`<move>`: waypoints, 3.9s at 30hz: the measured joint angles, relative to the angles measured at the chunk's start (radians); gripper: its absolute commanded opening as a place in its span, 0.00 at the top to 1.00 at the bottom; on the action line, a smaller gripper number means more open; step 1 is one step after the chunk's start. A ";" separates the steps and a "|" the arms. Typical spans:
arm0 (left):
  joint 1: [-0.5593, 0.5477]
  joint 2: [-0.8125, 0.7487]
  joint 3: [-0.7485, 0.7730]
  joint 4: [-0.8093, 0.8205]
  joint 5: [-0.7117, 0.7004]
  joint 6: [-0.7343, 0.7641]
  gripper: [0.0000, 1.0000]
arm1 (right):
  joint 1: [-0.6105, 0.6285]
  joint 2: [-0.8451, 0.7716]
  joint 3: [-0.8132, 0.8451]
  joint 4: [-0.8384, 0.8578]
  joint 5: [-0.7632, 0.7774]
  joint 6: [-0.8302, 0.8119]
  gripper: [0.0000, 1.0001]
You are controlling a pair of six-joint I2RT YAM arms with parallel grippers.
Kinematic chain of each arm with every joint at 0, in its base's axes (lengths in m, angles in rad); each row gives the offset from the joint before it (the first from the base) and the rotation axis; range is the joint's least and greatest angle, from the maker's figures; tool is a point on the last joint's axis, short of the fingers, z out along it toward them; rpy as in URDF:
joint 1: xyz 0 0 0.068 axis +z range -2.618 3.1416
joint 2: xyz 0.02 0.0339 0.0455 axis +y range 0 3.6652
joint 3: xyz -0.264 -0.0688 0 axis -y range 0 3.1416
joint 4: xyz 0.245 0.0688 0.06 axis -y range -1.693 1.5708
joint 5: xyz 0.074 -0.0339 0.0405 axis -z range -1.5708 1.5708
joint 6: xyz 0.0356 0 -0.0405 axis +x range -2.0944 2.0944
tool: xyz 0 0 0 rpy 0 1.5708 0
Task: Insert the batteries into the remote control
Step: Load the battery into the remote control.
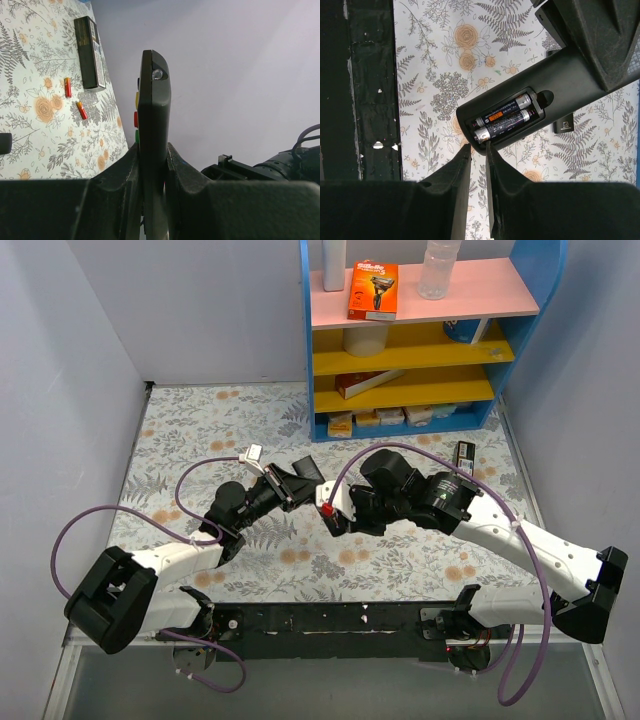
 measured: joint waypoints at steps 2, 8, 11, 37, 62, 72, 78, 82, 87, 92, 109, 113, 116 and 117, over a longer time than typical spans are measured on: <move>0.000 -0.003 0.000 -0.006 0.000 0.000 1.00 | 0.000 0.001 -0.001 0.005 0.002 0.002 0.75; 0.000 -0.009 0.000 -0.018 0.000 0.000 1.00 | 0.000 0.002 -0.001 0.019 0.024 0.020 0.68; 0.000 -0.012 0.000 -0.019 0.001 0.000 1.00 | 0.000 0.002 -0.001 0.023 0.041 0.027 0.62; 0.000 -0.020 0.000 -0.026 0.004 0.000 1.00 | 0.000 0.002 -0.001 0.050 0.004 0.052 0.64; 0.003 -0.020 0.000 -0.058 -0.010 0.038 1.00 | 0.003 -0.004 -0.083 0.134 0.052 0.072 0.94; 0.011 -0.019 0.003 -0.078 -0.028 0.053 1.00 | 0.007 -0.003 -0.120 0.186 0.096 0.072 0.99; 0.016 -0.019 0.017 -0.097 -0.042 0.067 1.00 | 0.008 0.015 -0.122 0.202 0.138 0.085 0.99; 0.020 -0.018 0.037 -0.138 -0.053 0.093 1.00 | 0.010 0.063 -0.098 0.192 0.183 0.122 0.98; 0.025 -0.018 0.076 -0.201 -0.055 0.156 1.00 | 0.009 0.143 -0.031 0.141 0.214 0.187 0.96; 0.025 -0.018 0.098 -0.251 -0.045 0.227 1.00 | 0.006 0.222 0.031 0.085 0.206 0.259 0.93; 0.024 -0.049 0.099 -0.285 -0.006 0.351 1.00 | -0.059 0.316 0.098 0.034 0.065 0.498 0.79; 0.025 -0.065 0.098 -0.253 0.011 0.396 1.00 | -0.116 0.309 0.089 0.062 -0.023 0.576 0.85; 0.025 -0.069 0.098 -0.222 0.032 0.420 1.00 | -0.160 0.285 0.058 0.096 -0.085 0.632 0.91; 0.025 -0.069 0.098 -0.211 0.039 0.426 1.00 | -0.172 0.278 0.049 0.108 -0.102 0.651 0.92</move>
